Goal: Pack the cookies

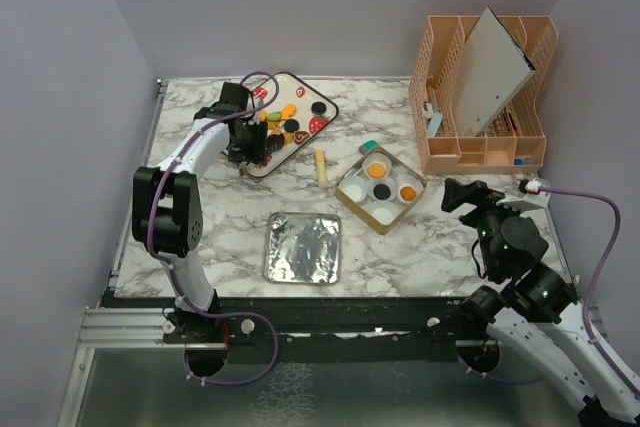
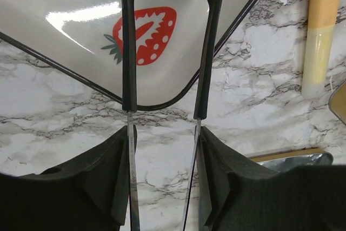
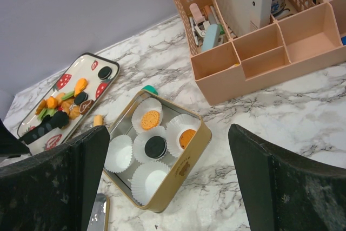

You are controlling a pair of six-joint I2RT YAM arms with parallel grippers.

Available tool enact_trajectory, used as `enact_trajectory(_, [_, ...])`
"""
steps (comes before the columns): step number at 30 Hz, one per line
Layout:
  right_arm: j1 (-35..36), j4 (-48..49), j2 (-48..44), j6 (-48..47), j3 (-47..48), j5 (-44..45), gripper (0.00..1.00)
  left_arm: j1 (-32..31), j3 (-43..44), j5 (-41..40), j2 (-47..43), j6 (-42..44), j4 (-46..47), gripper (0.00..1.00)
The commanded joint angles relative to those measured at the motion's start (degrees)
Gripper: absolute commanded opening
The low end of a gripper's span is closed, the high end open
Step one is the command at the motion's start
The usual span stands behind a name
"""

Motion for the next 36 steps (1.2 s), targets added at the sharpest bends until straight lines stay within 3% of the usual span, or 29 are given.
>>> enact_trajectory(1, [-0.36,0.25,-0.11,-0.42,0.32,-0.17,1.0,0.8,2.46,2.42,1.79,0.63,0.54,0.52])
enact_trajectory(9, [-0.36,-0.02,-0.46,-0.33,0.37,-0.15,1.0,1.13,2.15,2.62,1.16,0.53,0.53,0.47])
enact_trajectory(18, [-0.36,-0.01,-0.31,-0.33,0.58,-0.17,1.0,1.1,0.78,2.57,-2.66,-0.04,0.59,0.31])
enact_trajectory(25, [-0.36,0.16,0.49,-0.55,0.93,-0.41,1.0,0.33,-0.59,2.73,-6.15,-0.07,0.6,0.25])
enact_trajectory(36, [-0.36,0.54,1.18,-0.77,1.03,-0.43,1.0,-8.73,-1.57,1.49,-11.21,1.91,-2.3,0.25])
